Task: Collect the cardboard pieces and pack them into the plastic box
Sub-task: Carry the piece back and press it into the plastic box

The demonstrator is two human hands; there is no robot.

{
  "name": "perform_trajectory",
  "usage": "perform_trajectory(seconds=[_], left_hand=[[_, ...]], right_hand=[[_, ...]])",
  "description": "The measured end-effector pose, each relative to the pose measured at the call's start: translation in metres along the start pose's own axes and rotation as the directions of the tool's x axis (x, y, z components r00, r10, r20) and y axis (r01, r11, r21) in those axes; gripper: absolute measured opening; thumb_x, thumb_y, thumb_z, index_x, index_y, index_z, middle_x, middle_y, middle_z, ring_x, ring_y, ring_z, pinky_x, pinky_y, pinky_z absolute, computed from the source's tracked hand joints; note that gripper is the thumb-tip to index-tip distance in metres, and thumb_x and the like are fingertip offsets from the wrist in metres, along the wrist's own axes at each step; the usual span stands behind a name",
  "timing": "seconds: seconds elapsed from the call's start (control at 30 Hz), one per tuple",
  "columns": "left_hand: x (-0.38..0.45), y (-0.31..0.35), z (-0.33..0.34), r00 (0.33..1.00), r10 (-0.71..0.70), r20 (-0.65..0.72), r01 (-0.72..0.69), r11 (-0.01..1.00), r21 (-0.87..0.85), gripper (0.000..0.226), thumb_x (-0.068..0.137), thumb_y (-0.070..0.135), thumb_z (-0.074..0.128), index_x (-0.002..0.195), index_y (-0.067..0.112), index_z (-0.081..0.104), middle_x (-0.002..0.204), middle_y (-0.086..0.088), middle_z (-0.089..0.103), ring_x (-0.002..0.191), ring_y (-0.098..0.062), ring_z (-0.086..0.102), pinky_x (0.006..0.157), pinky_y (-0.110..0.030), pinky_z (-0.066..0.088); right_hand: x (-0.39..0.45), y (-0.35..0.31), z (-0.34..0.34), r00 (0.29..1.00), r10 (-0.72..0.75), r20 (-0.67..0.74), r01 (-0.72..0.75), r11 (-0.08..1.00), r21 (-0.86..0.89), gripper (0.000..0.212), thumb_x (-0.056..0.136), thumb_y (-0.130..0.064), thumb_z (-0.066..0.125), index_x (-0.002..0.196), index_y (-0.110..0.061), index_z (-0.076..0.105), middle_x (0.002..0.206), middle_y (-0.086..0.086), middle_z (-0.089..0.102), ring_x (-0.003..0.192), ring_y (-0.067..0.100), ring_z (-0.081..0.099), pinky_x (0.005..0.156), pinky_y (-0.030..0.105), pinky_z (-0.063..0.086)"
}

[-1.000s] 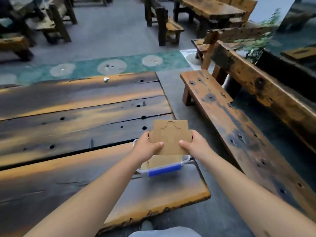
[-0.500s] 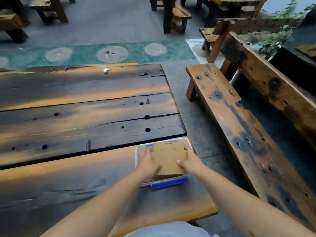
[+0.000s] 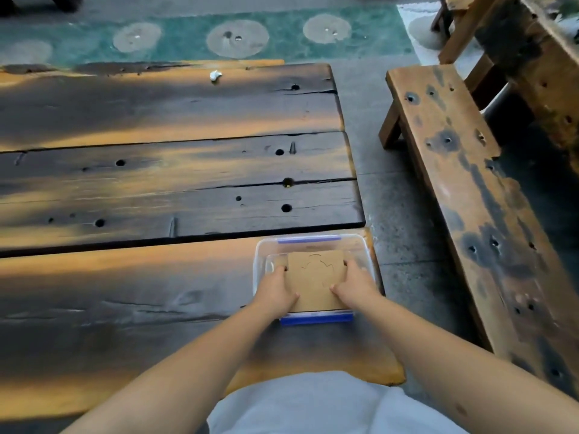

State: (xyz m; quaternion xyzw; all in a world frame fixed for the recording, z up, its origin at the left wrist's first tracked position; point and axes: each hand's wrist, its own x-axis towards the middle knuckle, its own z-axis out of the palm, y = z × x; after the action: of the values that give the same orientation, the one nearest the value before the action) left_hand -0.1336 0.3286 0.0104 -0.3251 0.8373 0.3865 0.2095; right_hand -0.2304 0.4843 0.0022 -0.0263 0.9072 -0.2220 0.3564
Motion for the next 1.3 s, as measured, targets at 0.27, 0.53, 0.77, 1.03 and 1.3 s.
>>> perform_trajectory(seconds=[0.27, 0.53, 0.77, 1.03, 1.3], left_hand=[[0.013, -0.003, 0.0, 0.996, -0.067, 0.052, 0.076, 0.977, -0.198, 0.081, 0.077, 0.033, 0.078, 0.143, 0.015, 0.033, 0.141, -0.009, 0.046, 0.121, -0.027, 0.053, 0.099, -0.041, 0.049], [0.021, -0.003, 0.007, 0.992, -0.104, 0.071, 0.116, 0.974, -0.192, 0.094, 0.069, 0.046, 0.08, 0.145, 0.023, 0.029, 0.147, -0.009, 0.033, 0.132, -0.028, 0.039, 0.106, -0.043, 0.041], [0.026, -0.011, 0.004, 0.995, -0.052, 0.086, 0.084, 0.9, -0.428, 0.079, 0.07, 0.03, 0.084, 0.134, 0.024, 0.038, 0.13, -0.002, 0.057, 0.112, -0.021, 0.059, 0.096, -0.04, 0.052], [0.03, -0.013, -0.008, 0.981, -0.066, 0.182, 0.155, 0.827, -0.54, 0.061, 0.077, 0.031, 0.078, 0.126, 0.026, 0.042, 0.119, 0.001, 0.064, 0.096, -0.013, 0.065, 0.073, -0.029, 0.058], [0.038, -0.008, -0.014, 0.947, -0.088, 0.308, 0.176, 0.947, -0.268, 0.055, 0.079, 0.034, 0.076, 0.127, 0.02, 0.053, 0.121, -0.004, 0.065, 0.101, -0.02, 0.063, 0.083, -0.033, 0.055]], right_hand=[[0.006, 0.003, 0.007, 0.998, 0.017, 0.063, -0.03, 0.978, 0.205, 0.097, 0.066, -0.032, 0.083, 0.142, -0.017, 0.025, 0.139, 0.008, 0.038, 0.125, 0.027, 0.045, 0.102, 0.041, 0.042], [0.014, 0.006, 0.002, 0.974, 0.047, 0.221, -0.121, 0.935, 0.334, 0.122, 0.055, -0.044, 0.087, 0.149, -0.023, 0.012, 0.141, 0.005, 0.045, 0.126, 0.028, 0.047, 0.105, 0.047, 0.041], [0.018, -0.001, 0.008, 0.983, 0.049, 0.177, -0.091, 0.967, 0.237, 0.107, 0.053, -0.059, 0.081, 0.142, -0.025, 0.031, 0.141, 0.003, 0.036, 0.127, 0.027, 0.042, 0.105, 0.049, 0.04], [0.022, 0.0, 0.003, 0.995, 0.0, 0.102, -0.025, 0.97, 0.242, 0.114, 0.059, -0.044, 0.087, 0.147, -0.024, 0.018, 0.139, 0.004, 0.038, 0.12, 0.024, 0.048, 0.099, 0.042, 0.046], [0.02, -0.002, -0.008, 0.919, -0.036, 0.392, 0.015, 0.998, 0.058, 0.068, 0.067, -0.045, 0.083, 0.125, -0.022, 0.057, 0.121, 0.001, 0.066, 0.108, 0.021, 0.061, 0.095, 0.039, 0.051]])
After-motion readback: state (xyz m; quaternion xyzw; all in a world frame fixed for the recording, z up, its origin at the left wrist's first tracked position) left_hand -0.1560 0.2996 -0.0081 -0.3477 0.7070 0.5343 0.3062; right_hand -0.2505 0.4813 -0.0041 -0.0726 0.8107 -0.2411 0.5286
